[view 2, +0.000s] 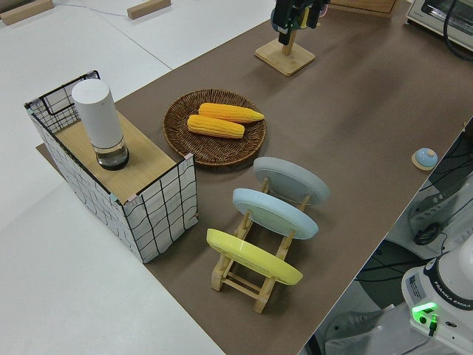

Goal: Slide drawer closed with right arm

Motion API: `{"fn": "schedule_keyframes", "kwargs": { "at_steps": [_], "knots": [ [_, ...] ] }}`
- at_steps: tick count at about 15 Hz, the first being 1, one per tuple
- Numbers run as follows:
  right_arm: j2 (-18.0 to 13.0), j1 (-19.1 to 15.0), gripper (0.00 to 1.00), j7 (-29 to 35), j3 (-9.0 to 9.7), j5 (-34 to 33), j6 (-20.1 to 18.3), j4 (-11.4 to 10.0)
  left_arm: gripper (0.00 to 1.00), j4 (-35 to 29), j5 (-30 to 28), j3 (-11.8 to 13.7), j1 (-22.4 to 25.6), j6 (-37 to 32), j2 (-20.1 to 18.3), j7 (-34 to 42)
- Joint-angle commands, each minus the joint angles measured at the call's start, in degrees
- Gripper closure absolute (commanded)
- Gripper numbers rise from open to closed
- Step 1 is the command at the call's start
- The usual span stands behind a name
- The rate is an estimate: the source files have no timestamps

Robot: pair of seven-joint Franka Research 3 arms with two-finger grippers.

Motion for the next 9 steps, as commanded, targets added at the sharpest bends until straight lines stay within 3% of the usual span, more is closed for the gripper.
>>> {"fn": "schedule_keyframes", "kwargs": {
  "at_steps": [1,5,7,9],
  "knots": [
    [-3.4,2.9,1.000,-0.2,0.09,-0.2,-0.3,-1.2,0.01,0.6,1.0,0.0,-0.4,-1.0,-0.3,-0.6],
    [-10.7,7.2,1.000,-3.2,-0.35,1.6,-0.3,-7.5,0.01,0.5,1.0,0.0,-0.4,-1.0,-0.3,-0.6],
    [-17.7,9.4,1.000,-9.1,-1.31,2.1,-1.2,-14.1,0.01,0.5,1.0,0.0,-0.4,-1.0,-0.3,-0.6],
    [-24.2,11.9,1.000,-16.4,-4.65,3.4,-2.7,-19.8,0.01,0.6,1.0,0.0,-0.4,-1.0,-0.3,-0.6]
  ]
}}
